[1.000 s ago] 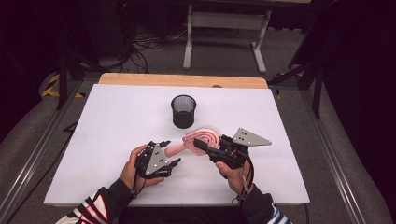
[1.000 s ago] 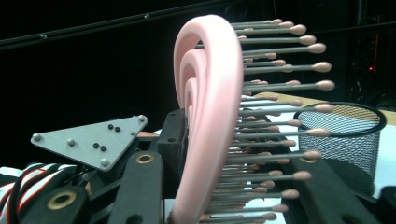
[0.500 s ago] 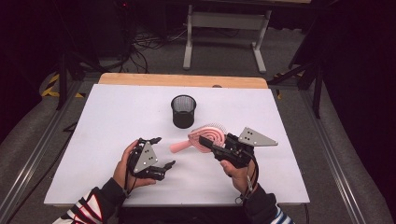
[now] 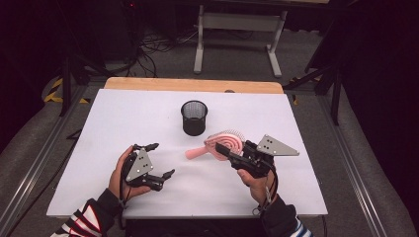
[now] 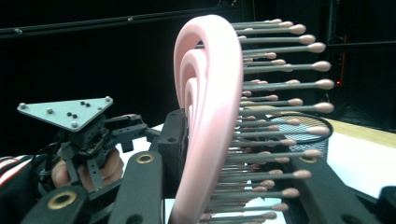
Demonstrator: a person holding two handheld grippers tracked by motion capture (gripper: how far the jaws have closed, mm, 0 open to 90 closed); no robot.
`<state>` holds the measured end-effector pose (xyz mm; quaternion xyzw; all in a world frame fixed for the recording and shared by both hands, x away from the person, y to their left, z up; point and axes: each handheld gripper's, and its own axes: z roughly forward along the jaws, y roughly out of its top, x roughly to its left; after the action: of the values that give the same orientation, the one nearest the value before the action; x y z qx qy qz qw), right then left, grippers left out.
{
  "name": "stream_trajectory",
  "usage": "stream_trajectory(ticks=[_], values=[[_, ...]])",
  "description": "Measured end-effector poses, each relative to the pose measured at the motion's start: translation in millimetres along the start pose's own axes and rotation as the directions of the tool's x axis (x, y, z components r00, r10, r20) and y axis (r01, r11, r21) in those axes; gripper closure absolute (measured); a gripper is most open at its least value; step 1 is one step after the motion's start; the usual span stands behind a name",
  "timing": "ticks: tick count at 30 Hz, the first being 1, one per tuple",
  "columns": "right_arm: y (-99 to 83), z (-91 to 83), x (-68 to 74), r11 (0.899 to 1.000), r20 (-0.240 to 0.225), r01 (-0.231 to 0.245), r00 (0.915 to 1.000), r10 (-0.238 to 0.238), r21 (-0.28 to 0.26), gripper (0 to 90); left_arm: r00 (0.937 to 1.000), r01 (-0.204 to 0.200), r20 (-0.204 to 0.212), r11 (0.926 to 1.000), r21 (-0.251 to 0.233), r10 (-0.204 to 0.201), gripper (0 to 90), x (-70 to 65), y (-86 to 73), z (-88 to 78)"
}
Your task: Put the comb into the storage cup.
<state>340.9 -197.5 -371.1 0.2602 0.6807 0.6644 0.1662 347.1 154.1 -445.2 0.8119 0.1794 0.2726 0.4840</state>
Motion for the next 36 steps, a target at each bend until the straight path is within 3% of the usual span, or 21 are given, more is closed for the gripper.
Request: stream_trajectory(ticks=[10,26,36], values=[[3.1,-10.0,-7.0,1.0,0.032,0.013,0.9994,-0.013,-0.01,62.6,0.9994,0.031,-0.016,0.9993,-0.023,-0.032,5.2,9.2,-6.3,-15.4],[8.7,-26.9,-17.0,0.999,0.076,0.02,0.9969,-0.017,-0.036,62.6,0.9962,0.058,-0.065,0.9982,-0.012,-0.059,6.4,15.8,-23.7,-38.5],[12.9,-31.6,-18.8,0.998,0.093,0.025,0.9955,-0.02,-0.052,62.6,0.9942,0.08,-0.072,0.9968,-0.001,-0.079,6.5,17.3,-33.2,-46.3]])
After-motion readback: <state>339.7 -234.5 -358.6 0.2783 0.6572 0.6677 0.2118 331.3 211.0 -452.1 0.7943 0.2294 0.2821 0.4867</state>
